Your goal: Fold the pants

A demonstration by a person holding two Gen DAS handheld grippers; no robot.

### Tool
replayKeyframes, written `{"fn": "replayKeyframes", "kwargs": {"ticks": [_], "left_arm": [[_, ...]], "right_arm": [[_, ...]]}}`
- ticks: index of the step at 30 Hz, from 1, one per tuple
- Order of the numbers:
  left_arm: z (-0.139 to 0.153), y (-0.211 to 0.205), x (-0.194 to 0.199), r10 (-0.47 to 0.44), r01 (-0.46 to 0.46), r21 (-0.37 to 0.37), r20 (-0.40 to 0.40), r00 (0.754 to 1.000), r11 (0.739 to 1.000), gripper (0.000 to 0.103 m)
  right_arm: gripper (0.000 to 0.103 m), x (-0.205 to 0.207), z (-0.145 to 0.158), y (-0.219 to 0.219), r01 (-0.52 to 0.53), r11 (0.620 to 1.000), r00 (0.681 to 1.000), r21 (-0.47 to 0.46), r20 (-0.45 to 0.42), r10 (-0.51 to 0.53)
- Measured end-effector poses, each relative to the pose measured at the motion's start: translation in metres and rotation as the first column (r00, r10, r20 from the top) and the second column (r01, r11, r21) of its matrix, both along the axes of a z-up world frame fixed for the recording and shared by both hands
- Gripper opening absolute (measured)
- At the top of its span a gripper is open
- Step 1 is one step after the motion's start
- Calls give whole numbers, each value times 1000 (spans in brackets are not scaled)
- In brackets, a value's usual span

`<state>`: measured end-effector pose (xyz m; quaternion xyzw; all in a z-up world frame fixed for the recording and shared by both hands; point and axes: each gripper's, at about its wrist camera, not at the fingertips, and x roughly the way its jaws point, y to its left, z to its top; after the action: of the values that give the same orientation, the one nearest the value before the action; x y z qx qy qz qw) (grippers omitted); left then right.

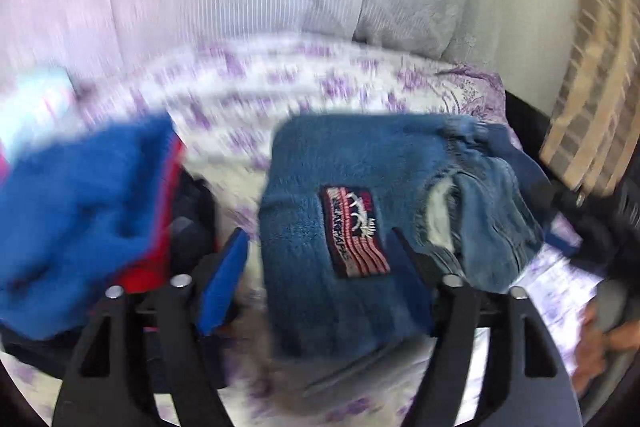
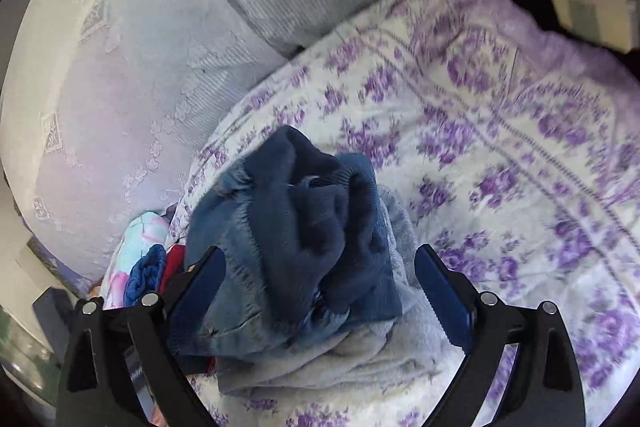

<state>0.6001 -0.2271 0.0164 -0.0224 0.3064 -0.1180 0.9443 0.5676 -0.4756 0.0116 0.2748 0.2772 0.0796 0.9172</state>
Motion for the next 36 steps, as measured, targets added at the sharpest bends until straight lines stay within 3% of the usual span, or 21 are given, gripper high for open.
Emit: {"fn": "replayKeyframes", "kwargs": {"ticks": [3, 5, 8, 13, 15, 16, 19, 24, 27, 36], "left_arm": [[17, -3, -38, 1, -10, 84, 101, 995, 996, 79], [26, -1, -64, 5, -16, 86, 125, 992, 996, 81], [33, 8, -99, 46, -55, 61, 139, 989, 997, 92], [30, 14, -150, 123, -144, 98, 199, 972, 985, 98], [22, 15, -160, 152, -178, 112, 210, 966, 978, 98], [17, 16, -162, 170, -196, 113, 202, 964, 974, 98], [1, 17, -160, 161, -180, 109, 163, 973, 978, 98], [0, 14, -157, 104, -123, 112, 163, 981, 986, 98], [0, 13, -155, 87, -100, 94, 129, 988, 991, 98], [9, 13, -162, 99, -110, 77, 140, 985, 991, 98]], "right_arm": [[96, -37, 17, 15, 49, 996, 997, -73, 71, -44], [96, -73, 25, 31, 112, 980, 985, -162, 148, -88], [98, -121, 30, 58, 184, 949, 961, -257, 249, -119], [100, -179, 24, 86, 306, 899, 913, -314, 363, -184], [100, -194, 7, 86, 373, 880, 886, -294, 394, -245], [100, -196, 0, 86, 389, 875, 881, -287, 392, -263], [100, -177, -13, 80, 301, 881, 941, -363, 262, -214], [100, -163, -26, 70, 240, 922, 965, -305, 175, -193], [100, -166, -26, 75, 255, 909, 960, -330, 194, -199], [100, -180, -17, 82, 316, 877, 937, -362, 262, -230]]}}
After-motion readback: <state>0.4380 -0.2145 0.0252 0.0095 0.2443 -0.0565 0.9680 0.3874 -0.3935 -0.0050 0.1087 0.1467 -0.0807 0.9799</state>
